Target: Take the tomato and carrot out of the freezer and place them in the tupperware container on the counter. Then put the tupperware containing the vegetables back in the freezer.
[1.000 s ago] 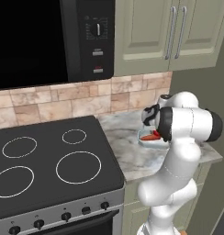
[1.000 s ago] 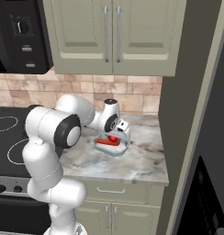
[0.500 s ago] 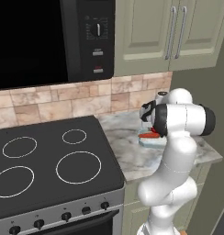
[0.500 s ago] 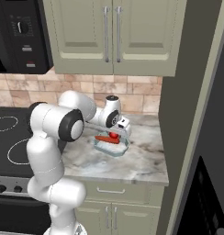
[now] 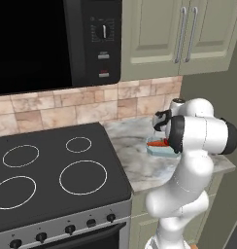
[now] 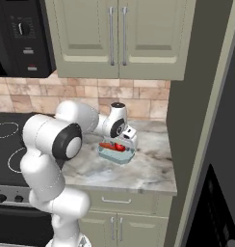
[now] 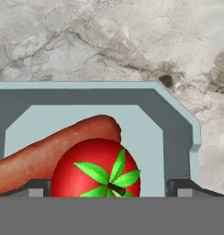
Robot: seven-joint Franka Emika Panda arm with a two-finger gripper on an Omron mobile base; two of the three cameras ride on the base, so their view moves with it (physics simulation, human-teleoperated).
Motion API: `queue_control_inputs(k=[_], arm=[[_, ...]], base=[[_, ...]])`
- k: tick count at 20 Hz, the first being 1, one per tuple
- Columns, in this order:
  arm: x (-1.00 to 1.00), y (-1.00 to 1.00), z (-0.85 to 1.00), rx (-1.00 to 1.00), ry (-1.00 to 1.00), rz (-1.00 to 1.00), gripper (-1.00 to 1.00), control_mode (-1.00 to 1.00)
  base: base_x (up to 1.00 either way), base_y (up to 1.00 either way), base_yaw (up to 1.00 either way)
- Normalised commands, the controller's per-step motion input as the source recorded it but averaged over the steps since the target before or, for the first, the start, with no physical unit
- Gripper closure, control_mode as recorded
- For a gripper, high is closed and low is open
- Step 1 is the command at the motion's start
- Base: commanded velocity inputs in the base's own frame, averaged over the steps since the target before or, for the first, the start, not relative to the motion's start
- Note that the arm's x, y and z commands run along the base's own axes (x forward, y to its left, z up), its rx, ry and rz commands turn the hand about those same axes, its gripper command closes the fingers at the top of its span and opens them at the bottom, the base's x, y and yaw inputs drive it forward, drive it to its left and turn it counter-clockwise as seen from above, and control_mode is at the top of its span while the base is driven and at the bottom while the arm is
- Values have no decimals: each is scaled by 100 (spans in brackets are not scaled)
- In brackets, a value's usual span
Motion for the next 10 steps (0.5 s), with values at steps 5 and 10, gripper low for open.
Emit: queue_control_inputs(k=[5,10], arm=[[-35,0,0,0,-1,-3,-100,-100],[2,0,0,0,0,-5,-100,-100]], base=[[0,0,0],[0,0,0]])
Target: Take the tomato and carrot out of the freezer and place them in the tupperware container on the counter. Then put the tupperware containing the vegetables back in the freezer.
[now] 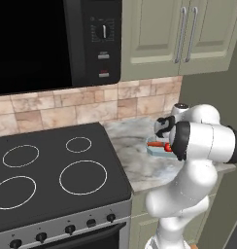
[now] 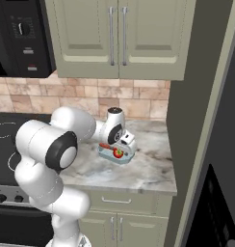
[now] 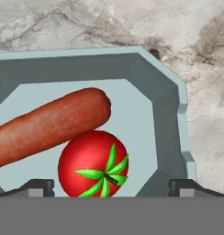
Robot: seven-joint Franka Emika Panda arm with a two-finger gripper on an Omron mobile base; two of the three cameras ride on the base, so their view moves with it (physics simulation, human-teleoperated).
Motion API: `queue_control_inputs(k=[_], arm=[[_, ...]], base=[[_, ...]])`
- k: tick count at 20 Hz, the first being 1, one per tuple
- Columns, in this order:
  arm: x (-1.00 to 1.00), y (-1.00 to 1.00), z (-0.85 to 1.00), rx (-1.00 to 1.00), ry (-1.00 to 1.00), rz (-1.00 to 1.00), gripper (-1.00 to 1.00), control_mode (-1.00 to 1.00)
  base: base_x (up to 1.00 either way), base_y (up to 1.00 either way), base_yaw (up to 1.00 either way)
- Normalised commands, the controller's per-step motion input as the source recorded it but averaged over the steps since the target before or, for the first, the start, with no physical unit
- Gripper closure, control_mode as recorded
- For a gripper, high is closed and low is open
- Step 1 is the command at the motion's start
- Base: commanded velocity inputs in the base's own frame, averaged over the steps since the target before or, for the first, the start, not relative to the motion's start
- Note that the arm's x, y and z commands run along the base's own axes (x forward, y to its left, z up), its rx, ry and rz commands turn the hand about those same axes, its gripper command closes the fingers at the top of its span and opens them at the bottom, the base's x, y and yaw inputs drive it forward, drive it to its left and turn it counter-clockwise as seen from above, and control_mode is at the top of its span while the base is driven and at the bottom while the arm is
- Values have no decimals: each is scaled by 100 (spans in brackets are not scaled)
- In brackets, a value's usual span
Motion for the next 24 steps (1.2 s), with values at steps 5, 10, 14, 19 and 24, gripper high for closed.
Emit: queue_control_inputs(k=[5,10,14,19,24], arm=[[0,-20,31,0,-3,-5,-100,-100],[-14,-38,29,0,-1,-4,-100,-100],[-7,-36,6,0,0,-3,-100,-100],[0,-20,-3,0,0,-1,-100,-100],[0,-18,-19,0,0,0,-100,-100]], base=[[0,0,0],[0,0,0],[0,0,0],[0,0,0],[0,0,0]])
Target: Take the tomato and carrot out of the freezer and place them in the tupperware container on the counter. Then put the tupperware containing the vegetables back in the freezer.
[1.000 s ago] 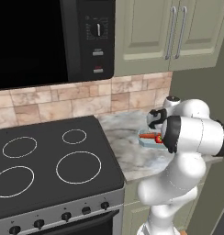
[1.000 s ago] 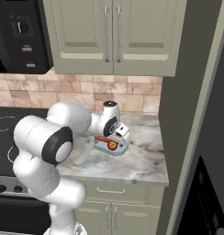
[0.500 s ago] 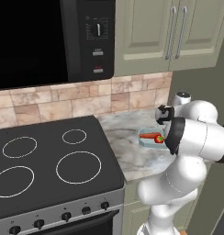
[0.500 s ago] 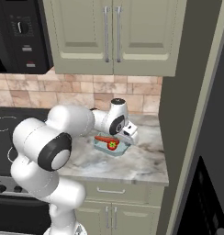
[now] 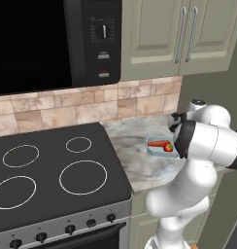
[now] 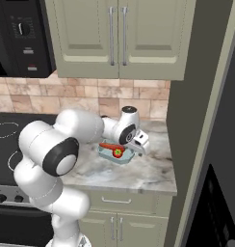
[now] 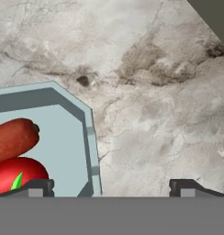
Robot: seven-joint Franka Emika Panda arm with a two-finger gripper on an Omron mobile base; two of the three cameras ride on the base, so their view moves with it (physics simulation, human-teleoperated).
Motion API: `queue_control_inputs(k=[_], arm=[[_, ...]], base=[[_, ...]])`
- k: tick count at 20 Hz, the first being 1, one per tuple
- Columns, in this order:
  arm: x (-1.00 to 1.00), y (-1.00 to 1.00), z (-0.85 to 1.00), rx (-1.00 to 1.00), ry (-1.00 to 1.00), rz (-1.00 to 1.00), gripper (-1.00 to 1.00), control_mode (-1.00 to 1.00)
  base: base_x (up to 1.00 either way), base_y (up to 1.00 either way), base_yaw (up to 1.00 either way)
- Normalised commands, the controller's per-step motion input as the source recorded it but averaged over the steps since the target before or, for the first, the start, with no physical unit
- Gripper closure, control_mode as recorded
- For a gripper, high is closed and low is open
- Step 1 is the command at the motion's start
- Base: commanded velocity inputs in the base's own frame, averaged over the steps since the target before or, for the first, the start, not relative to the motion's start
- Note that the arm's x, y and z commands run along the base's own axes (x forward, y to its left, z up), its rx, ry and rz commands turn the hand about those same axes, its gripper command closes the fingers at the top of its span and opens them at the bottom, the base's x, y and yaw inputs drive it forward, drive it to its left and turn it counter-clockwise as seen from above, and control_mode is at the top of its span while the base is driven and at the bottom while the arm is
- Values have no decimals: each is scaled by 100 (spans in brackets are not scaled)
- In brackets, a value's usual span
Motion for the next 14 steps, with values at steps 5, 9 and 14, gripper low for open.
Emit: queue_control_inputs(k=[5,9,14], arm=[[0,-1,-26,0,0,0,-100,-100],[0,0,-22,3,0,0,-100,-100],[0,0,-16,4,0,0,-100,-100]], base=[[0,0,0],[0,0,0],[0,0,0]])
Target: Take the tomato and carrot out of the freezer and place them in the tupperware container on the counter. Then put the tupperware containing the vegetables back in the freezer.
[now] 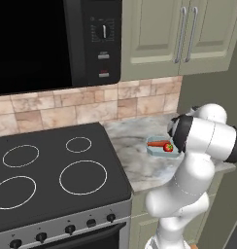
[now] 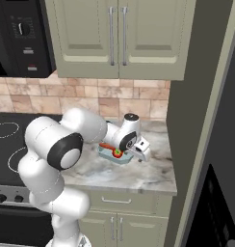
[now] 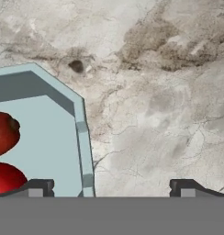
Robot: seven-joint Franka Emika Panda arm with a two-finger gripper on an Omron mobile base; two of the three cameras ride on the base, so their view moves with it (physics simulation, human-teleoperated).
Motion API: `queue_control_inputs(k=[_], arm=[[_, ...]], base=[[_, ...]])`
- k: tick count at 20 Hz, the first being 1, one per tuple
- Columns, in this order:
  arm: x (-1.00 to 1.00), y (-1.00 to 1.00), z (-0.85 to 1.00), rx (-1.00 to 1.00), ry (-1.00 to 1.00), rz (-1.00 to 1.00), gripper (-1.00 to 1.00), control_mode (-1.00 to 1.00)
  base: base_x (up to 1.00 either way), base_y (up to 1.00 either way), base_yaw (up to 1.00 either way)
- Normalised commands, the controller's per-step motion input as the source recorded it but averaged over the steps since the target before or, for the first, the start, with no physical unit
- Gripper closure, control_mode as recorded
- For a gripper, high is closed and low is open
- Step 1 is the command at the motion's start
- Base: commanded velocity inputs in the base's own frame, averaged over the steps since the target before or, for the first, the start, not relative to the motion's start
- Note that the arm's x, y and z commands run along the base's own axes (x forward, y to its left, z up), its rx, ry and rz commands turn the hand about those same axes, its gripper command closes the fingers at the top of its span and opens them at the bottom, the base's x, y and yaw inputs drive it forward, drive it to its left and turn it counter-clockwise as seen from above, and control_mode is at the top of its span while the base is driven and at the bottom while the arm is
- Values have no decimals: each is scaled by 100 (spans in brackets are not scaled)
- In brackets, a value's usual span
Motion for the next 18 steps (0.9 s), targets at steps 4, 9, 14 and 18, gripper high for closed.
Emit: queue_control_inputs(k=[4,9,14,18], arm=[[7,0,-14,5,0,0,-100,-100],[25,0,-17,4,0,0,-100,-100],[31,0,-13,2,0,0,-100,-100],[17,3,-19,0,0,0,100,-100]], base=[[0,0,0],[0,0,0],[0,0,0],[0,0,0]])
